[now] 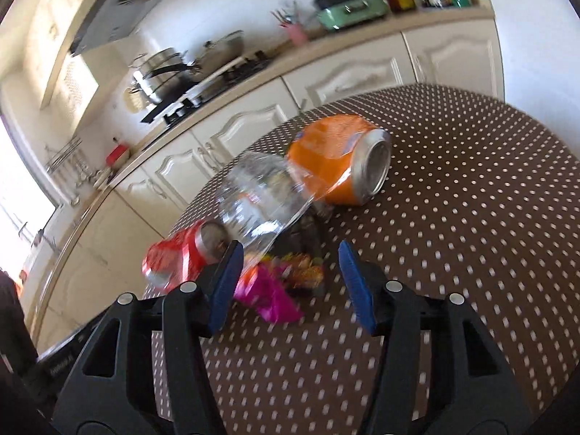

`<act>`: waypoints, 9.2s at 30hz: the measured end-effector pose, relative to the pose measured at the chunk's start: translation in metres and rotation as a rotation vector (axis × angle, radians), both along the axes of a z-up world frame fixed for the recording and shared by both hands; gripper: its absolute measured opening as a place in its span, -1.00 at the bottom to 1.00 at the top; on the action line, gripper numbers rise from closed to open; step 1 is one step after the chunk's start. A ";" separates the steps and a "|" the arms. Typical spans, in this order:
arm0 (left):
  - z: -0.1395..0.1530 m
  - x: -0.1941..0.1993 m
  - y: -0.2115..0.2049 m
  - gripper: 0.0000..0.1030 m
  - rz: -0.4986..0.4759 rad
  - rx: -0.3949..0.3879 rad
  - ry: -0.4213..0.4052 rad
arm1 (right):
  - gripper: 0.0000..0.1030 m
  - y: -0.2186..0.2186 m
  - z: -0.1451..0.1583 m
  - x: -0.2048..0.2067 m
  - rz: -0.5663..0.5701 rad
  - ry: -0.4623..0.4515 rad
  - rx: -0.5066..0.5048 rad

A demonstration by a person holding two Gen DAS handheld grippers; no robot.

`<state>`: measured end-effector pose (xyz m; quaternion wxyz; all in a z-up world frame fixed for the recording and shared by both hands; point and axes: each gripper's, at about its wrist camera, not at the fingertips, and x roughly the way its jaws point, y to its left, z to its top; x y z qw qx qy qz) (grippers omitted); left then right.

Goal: Collect trash
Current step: 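Move both tools back to the table toward the red can, then grasp the red can with the left gripper while the right grasps a clear plastic wrapper, then carry the red can and clear wrapper over the bin and release them, then move both tools back over the table toward the remaining trash, then grasp the dark snack bag with the left gripper while the right grasps the pink wrapper, then carry both items over the blue bin and open both grippers to drop them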

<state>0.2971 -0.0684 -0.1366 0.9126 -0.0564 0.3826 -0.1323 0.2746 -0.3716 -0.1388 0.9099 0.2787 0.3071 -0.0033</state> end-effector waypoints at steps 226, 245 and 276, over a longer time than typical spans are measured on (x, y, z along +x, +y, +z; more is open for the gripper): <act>-0.007 -0.047 0.165 -0.87 0.198 -0.239 -0.114 | -0.35 0.266 0.016 0.004 0.512 -0.071 -0.406; -0.167 -0.015 0.320 -0.87 0.491 -0.176 0.253 | -0.35 0.458 -0.122 0.049 0.849 0.158 -0.430; -0.213 0.012 0.349 -0.55 0.533 -0.179 0.365 | -0.34 0.482 -0.181 0.082 0.847 0.264 -0.422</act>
